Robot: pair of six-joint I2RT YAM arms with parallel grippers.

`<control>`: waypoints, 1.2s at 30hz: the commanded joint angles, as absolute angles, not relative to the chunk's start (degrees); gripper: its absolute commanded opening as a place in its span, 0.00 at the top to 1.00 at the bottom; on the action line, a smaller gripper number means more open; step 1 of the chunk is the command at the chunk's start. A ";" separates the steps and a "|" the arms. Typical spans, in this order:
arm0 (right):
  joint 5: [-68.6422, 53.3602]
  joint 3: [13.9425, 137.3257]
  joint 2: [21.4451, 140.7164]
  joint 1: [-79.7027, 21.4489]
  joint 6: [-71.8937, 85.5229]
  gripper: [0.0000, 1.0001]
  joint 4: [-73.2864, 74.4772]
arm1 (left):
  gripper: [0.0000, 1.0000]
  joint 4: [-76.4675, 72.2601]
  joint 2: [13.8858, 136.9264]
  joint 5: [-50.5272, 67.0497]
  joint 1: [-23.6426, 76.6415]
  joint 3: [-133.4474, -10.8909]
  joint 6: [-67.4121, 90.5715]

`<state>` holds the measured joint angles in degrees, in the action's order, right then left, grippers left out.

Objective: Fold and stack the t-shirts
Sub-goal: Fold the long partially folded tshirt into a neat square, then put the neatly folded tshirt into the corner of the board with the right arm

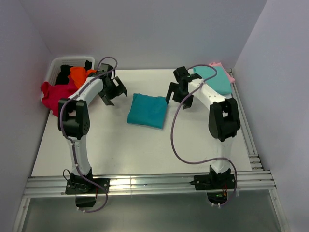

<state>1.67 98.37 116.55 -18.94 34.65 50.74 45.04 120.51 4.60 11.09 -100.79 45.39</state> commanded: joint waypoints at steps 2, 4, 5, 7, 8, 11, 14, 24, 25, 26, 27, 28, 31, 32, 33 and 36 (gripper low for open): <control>-4.13 87.55 108.02 -20.21 35.86 0.00 35.26 | 0.00 41.06 111.29 4.13 11.78 -94.15 43.15; -5.18 85.61 109.07 -20.92 36.30 0.00 33.76 | 0.00 39.29 109.08 4.83 11.78 -89.14 43.59; -5.36 85.61 109.94 -21.00 36.56 0.00 33.58 | 0.00 38.50 107.68 5.27 11.78 -87.90 44.12; -5.80 86.48 112.67 -21.62 36.83 0.00 32.88 | 0.00 38.50 106.62 5.62 11.87 -85.52 44.56; -6.15 87.44 113.63 -21.80 37.00 0.00 32.70 | 0.01 38.67 105.65 5.54 11.95 -85.00 44.73; -6.59 90.69 117.67 -22.32 37.26 0.00 32.43 | 0.00 38.94 103.37 4.92 12.22 -82.97 44.56; -7.03 94.72 121.98 -22.41 37.18 0.00 32.52 | 0.01 40.16 101.17 4.04 12.30 -81.57 44.30; -10.54 106.43 134.73 -22.50 38.93 0.39 33.22 | 0.01 43.85 95.10 0.97 12.30 -77.87 44.30; -10.89 106.61 135.17 -22.50 38.85 0.52 32.87 | 0.00 44.21 94.84 0.88 12.30 -77.87 44.38; -11.16 106.87 135.52 -22.76 38.85 0.61 32.78 | 0.01 45.08 94.31 0.53 12.30 -77.96 44.38; -11.34 107.05 136.22 -22.94 38.67 0.72 32.87 | 0.01 45.35 94.05 0.27 12.30 -77.96 44.30; -11.60 107.40 136.67 -22.94 38.32 0.96 33.65 | 0.01 45.53 93.61 0.18 12.30 -77.87 44.21; -11.51 108.98 137.02 -23.12 37.36 1.00 34.10 | 0.01 45.88 90.72 0.26 12.30 -76.21 44.73; -11.43 109.68 137.02 -23.12 37.01 1.00 34.71 | 0.00 45.70 90.01 0.26 12.30 -74.98 44.91; -10.82 110.21 136.76 -23.03 36.22 1.00 35.85 | 0.01 45.79 89.48 0.44 12.30 -74.54 45.35; -9.76 112.05 134.04 -22.50 35.07 1.00 37.08 | 0.01 46.32 87.28 0.62 12.30 -72.60 45.88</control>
<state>-11.79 109.43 134.91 -22.35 37.52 33.50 45.45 90.83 1.41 12.10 -73.78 44.88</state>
